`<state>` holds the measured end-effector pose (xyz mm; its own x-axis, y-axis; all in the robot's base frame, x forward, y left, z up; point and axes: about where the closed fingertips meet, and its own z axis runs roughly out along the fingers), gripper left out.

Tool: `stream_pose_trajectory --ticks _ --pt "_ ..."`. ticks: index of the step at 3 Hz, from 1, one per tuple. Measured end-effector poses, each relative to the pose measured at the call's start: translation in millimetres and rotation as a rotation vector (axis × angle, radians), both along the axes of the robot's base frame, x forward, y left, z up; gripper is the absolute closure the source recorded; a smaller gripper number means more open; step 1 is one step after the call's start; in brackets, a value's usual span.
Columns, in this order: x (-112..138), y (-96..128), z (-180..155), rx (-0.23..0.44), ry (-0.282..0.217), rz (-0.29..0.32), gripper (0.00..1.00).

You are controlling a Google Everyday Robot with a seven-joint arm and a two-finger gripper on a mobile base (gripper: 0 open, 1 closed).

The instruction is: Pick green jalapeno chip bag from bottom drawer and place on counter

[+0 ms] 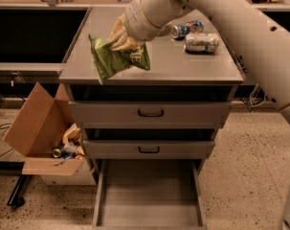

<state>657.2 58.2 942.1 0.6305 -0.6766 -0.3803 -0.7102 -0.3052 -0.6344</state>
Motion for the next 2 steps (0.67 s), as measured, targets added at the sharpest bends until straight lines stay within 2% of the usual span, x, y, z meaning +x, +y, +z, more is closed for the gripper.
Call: stream_pose_trajectory --ticks 1,2 --pt "57.8 -14.9 6.8 0.03 0.014 -0.168 1.0" --pt "87.4 -25.3 2.1 0.052 0.033 -0.251 1.0"
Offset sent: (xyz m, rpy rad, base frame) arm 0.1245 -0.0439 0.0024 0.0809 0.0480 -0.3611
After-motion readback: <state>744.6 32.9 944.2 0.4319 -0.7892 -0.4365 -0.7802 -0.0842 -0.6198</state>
